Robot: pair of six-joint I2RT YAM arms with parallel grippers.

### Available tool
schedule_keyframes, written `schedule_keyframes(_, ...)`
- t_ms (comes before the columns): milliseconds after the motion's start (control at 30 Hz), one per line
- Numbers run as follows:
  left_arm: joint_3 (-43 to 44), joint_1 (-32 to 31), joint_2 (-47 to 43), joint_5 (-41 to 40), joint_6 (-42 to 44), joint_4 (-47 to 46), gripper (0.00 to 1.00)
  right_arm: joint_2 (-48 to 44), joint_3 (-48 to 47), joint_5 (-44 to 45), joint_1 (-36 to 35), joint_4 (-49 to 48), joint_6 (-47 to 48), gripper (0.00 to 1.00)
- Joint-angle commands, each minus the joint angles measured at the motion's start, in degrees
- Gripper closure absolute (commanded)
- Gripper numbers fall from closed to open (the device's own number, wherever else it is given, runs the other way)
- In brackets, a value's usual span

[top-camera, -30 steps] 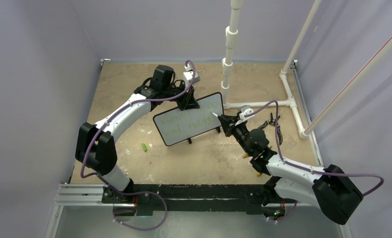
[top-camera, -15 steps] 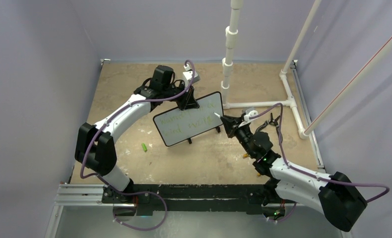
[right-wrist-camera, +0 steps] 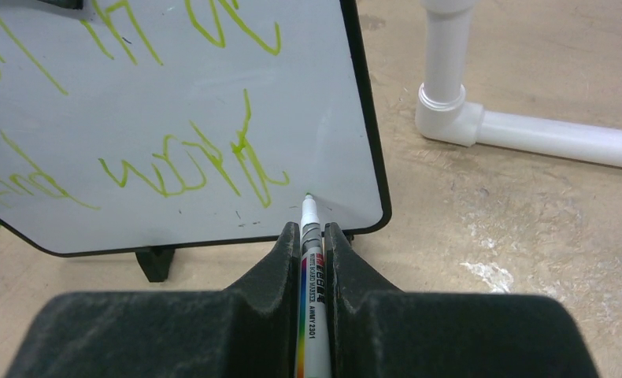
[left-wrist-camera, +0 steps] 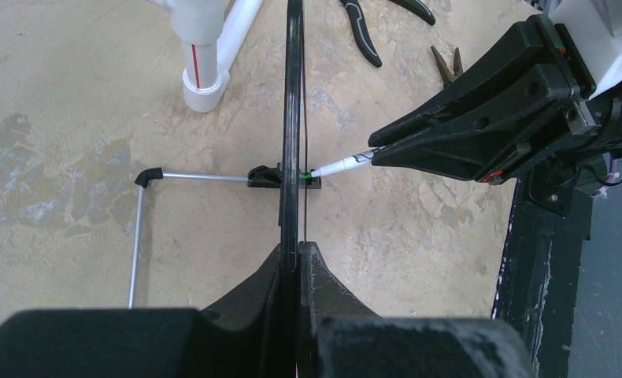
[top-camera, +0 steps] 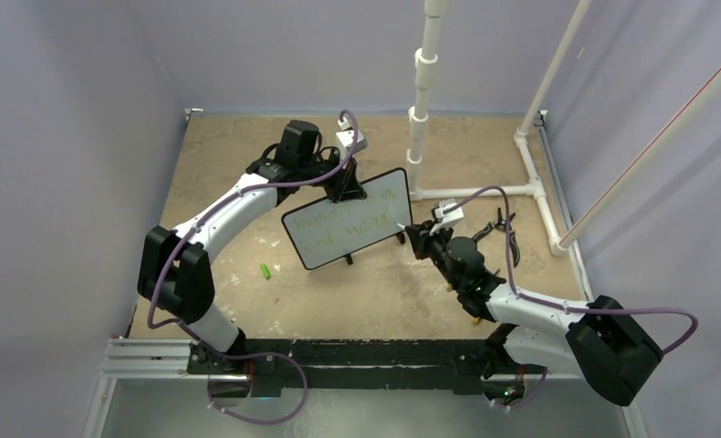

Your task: Write a sentence on the whiteboard

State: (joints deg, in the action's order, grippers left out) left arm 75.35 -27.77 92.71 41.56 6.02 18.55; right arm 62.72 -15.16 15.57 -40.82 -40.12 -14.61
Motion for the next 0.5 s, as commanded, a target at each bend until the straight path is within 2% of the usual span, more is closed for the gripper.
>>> schedule_keyframes(0,-3.37,-1.59,2.32,0.19,0.04,3.25,1.0,0.5,-2.86,2.18,0.11,-0.74,-1.04,1.0)
schedule_keyframes(467,-3.37,-1.57,2.23,1.15,0.05,3.23,1.0,1.91,-3.41,3.34,0.14,-0.96,-1.03,1.0)
